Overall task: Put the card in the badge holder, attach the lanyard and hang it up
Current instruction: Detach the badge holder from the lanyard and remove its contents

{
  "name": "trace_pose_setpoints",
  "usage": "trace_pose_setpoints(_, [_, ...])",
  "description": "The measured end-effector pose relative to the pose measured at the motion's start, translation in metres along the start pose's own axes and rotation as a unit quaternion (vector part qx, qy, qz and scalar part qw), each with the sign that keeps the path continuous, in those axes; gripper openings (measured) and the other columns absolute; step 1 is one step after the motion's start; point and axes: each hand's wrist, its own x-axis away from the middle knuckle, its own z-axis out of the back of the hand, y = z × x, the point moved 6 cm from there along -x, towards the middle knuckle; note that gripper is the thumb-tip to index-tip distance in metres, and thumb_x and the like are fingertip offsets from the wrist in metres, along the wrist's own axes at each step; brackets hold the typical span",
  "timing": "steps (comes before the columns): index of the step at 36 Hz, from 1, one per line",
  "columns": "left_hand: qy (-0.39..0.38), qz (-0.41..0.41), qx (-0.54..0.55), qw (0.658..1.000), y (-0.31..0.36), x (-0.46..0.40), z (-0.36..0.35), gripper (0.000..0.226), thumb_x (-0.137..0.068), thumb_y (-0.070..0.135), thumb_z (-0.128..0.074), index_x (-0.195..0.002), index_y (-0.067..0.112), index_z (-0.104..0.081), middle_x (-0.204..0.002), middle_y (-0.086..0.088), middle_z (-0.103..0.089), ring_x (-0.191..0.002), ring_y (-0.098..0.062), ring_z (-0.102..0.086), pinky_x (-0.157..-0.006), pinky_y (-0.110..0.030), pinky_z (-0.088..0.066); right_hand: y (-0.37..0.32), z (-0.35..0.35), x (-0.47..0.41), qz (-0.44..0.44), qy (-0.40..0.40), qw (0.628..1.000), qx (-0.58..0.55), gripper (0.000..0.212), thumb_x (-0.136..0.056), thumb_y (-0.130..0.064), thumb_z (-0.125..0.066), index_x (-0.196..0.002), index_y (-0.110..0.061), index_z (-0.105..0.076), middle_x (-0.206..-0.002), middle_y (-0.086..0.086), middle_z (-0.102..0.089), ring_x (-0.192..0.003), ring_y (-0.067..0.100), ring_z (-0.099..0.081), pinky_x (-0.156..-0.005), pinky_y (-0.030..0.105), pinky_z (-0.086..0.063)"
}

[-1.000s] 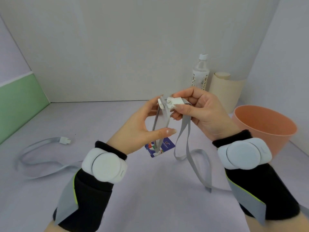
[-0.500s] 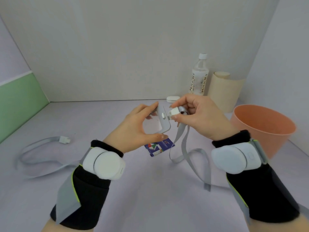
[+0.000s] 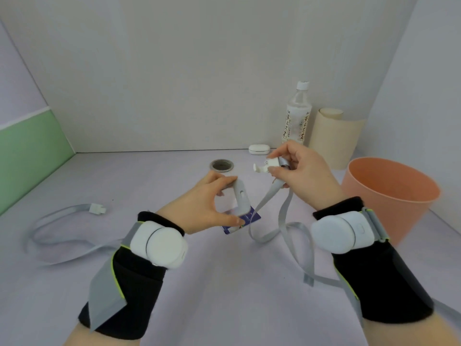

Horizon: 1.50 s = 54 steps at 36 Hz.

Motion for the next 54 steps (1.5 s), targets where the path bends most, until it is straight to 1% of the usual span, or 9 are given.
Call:
trace_pose_setpoints(7, [-0.101,0.021,-0.053,0.993,-0.005,0.000,-0.032,0.074,-0.071,0.039,-0.073,-0.134,0.025,-0.037,-0.115,0.008,-0.031,-0.110,-0.007,-0.036,-0.090,-0.016,-0.031,0.004,0.007,-0.003,-0.031,0.051,0.992,-0.108,0.023,-0.082,-0.001,-0.059,-0.080,-0.024,-0.055,-0.086,0.010,-0.061,-0.063,0.012,-0.063,-0.047,0.013,-0.046])
trace_pose_setpoints(15, [-0.126,0.020,-0.110,0.986,-0.015,0.010,-0.059,0.086,-0.063,0.056,-0.070,-0.134,0.021,-0.036,-0.121,0.002,-0.034,-0.112,-0.016,-0.032,-0.103,-0.031,-0.034,0.007,0.002,-0.005,-0.050,0.031,0.984,-0.166,0.025,-0.083,0.001,-0.058,-0.078,-0.023,-0.054,-0.071,0.000,-0.062,-0.049,-0.002,-0.061,-0.045,0.011,-0.044])
trace_pose_setpoints(19, [-0.123,0.010,-0.146,0.982,-0.016,0.015,-0.064,0.103,-0.046,0.075,-0.047,-0.136,0.026,-0.033,-0.125,0.001,-0.032,-0.115,-0.019,-0.028,-0.104,-0.033,-0.031,0.004,-0.007,-0.001,-0.069,0.005,0.977,-0.203,0.024,-0.083,0.004,-0.058,-0.080,-0.020,-0.055,-0.066,-0.001,-0.065,-0.049,0.000,-0.063,-0.047,0.012,-0.046])
trace_pose_setpoints(29, [-0.114,0.025,-0.189,0.975,-0.013,0.022,-0.065,0.074,-0.073,0.061,-0.060,-0.135,0.030,-0.032,-0.135,0.003,-0.028,-0.122,-0.022,-0.026,-0.105,-0.034,-0.024,-0.002,-0.032,0.014,-0.091,-0.056,0.958,-0.266,0.021,-0.082,0.004,-0.058,-0.083,-0.017,-0.057,-0.057,-0.007,-0.069,-0.055,0.003,-0.066,-0.058,0.016,-0.053])
trace_pose_setpoints(35, [-0.045,0.050,-0.081,0.994,-0.005,0.021,-0.028,0.052,-0.090,0.050,-0.019,-0.133,0.029,-0.040,-0.136,-0.002,-0.037,-0.125,-0.025,-0.033,-0.110,-0.041,-0.024,-0.018,-0.027,0.021,-0.073,-0.072,0.955,-0.279,0.019,-0.082,0.007,-0.058,-0.085,-0.013,-0.058,-0.065,0.001,-0.066,-0.054,0.003,-0.066,-0.054,0.012,-0.049])
trace_pose_setpoints(37, [0.016,0.047,0.026,0.998,-0.002,0.020,-0.009,0.049,-0.093,0.048,-0.021,-0.124,0.024,-0.049,-0.130,-0.005,-0.047,-0.120,-0.025,-0.042,-0.108,-0.034,-0.031,-0.024,-0.023,0.021,-0.067,-0.075,0.955,-0.279,0.020,-0.082,0.006,-0.057,-0.084,-0.014,-0.058,-0.071,0.009,-0.062,-0.052,0.003,-0.064,-0.053,0.012,-0.049])
trace_pose_setpoints(40, [0.105,0.026,0.170,0.979,0.013,0.019,0.018,0.043,-0.098,0.038,-0.021,-0.112,0.018,-0.057,-0.108,0.000,-0.059,-0.090,-0.011,-0.054,-0.074,-0.004,-0.041,-0.030,-0.019,0.019,-0.052,-0.075,0.959,-0.268,0.018,-0.082,0.002,-0.059,-0.085,-0.016,-0.059,-0.074,0.012,-0.061,-0.053,0.003,-0.064,-0.055,0.012,-0.049])
trace_pose_setpoints(44, [0.124,-0.011,0.236,0.964,0.038,0.014,0.033,0.040,-0.097,0.039,-0.020,-0.105,0.022,-0.055,-0.091,0.007,-0.063,-0.079,-0.009,-0.058,-0.072,-0.023,-0.043,-0.040,-0.019,0.018,-0.031,-0.077,0.964,-0.254,0.017,-0.081,0.000,-0.061,-0.086,-0.016,-0.060,-0.073,0.010,-0.062,-0.052,0.003,-0.063,-0.060,0.013,-0.051])
trace_pose_setpoints(54, [0.097,0.001,0.291,0.952,0.054,0.012,0.034,0.025,-0.094,0.032,-0.041,-0.092,0.012,-0.056,-0.088,-0.004,-0.063,-0.066,-0.010,-0.054,-0.059,-0.022,-0.042,-0.057,-0.015,0.024,0.005,-0.079,0.964,-0.252,0.020,-0.081,0.004,-0.060,-0.101,0.000,-0.061,-0.056,-0.008,-0.063,-0.051,0.000,-0.062,-0.054,0.010,-0.048])
